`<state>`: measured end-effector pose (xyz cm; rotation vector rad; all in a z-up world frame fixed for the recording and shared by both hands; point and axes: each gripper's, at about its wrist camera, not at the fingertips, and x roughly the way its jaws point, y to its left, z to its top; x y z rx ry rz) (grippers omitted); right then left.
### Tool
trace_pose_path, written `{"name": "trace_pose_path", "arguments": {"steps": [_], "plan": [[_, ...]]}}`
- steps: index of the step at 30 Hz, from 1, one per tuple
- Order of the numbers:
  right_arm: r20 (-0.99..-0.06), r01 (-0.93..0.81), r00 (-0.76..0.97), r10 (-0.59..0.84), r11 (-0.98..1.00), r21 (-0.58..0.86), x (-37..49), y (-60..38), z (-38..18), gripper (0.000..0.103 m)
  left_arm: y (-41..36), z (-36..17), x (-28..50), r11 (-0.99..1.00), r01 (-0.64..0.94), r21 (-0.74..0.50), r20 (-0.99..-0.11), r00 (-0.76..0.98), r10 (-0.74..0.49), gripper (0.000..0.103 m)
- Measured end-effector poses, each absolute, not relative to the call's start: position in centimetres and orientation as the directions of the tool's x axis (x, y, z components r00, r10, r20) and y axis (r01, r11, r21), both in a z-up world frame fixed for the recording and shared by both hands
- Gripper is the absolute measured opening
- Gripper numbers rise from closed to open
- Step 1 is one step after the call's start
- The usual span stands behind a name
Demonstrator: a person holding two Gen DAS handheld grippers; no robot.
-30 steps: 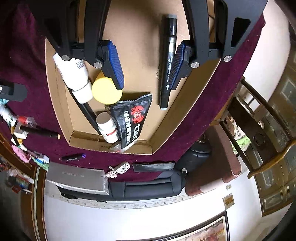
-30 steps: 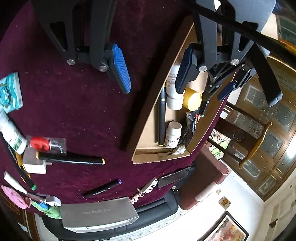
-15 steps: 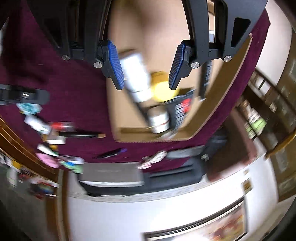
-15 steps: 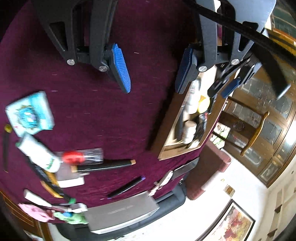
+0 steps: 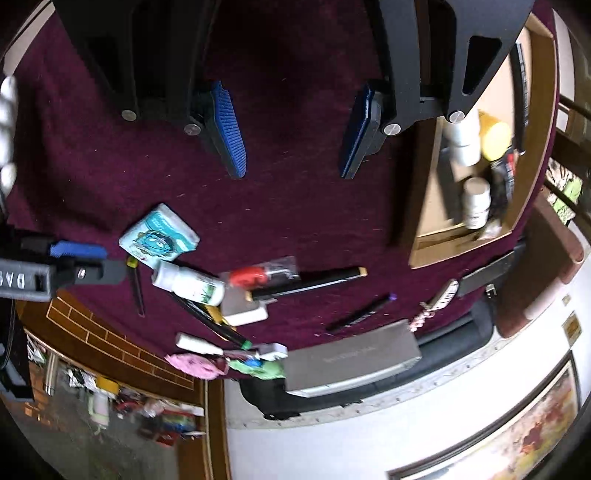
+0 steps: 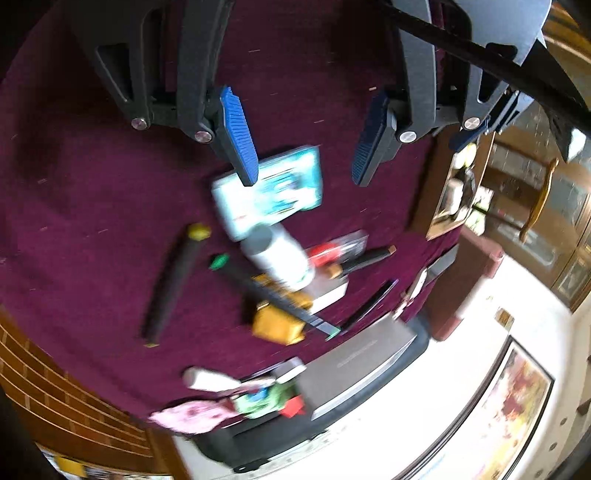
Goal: Organize objects
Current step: 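Open both tools and withdraw them from the tray toward the table items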
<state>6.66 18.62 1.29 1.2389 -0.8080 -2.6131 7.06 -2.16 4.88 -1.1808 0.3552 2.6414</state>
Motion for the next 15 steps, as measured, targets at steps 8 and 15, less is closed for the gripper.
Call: {"name": "trace_pose_path", "arguments": {"steps": [8,15], "plan": [[-0.693,-0.153,-0.646,-0.32,-0.835,0.528,5.7,22.4,0.2,0.054,0.0,2.1,4.9,-0.943,-0.316,0.1,-0.804,-0.584,0.11,0.046],[-0.725,-0.174,-0.616,-0.308,-0.844,0.507,3.9,22.9,-1.1,0.054,-0.2,1.0,4.0,-0.953,-0.298,0.054,-0.811,-0.569,0.133,0.054]]}}
